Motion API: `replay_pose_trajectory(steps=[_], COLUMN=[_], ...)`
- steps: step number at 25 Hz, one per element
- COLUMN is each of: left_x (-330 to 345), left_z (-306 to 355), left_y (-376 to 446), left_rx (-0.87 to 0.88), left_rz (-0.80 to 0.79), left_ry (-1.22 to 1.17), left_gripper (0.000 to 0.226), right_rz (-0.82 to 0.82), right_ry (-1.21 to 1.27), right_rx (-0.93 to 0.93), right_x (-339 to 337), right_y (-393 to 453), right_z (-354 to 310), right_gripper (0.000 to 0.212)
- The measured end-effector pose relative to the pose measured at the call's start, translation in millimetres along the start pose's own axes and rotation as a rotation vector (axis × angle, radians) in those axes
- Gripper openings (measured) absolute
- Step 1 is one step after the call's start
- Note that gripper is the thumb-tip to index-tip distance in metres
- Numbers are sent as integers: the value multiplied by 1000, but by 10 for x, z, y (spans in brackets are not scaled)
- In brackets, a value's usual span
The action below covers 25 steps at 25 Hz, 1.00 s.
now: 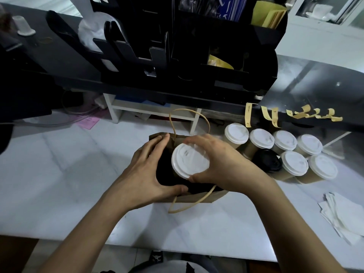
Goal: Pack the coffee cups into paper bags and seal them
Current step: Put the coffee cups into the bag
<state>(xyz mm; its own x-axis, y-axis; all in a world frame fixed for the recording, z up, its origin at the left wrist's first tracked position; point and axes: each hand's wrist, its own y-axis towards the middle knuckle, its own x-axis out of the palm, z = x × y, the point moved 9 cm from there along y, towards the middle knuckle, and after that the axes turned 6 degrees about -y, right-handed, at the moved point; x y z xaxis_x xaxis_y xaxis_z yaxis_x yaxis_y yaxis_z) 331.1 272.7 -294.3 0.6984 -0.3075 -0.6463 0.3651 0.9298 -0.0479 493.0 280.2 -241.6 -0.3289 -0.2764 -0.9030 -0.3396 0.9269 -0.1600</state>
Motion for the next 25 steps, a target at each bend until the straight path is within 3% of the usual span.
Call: replay_pose_trajectory(steps=[10,25], left_x=[7,23], left_z=[2,-3], left_y=[-18,-9], left_rx=[25,38], left_rz=[7,9], left_ry=[-6,4], left_gripper=[127,127], right_rz=[-145,-162], right_ry=[-98,-157], right_rx=[-83,-109], right_x=[580,835], right_y=[357,495], right_z=[-98,-89], right_gripper=[89,76])
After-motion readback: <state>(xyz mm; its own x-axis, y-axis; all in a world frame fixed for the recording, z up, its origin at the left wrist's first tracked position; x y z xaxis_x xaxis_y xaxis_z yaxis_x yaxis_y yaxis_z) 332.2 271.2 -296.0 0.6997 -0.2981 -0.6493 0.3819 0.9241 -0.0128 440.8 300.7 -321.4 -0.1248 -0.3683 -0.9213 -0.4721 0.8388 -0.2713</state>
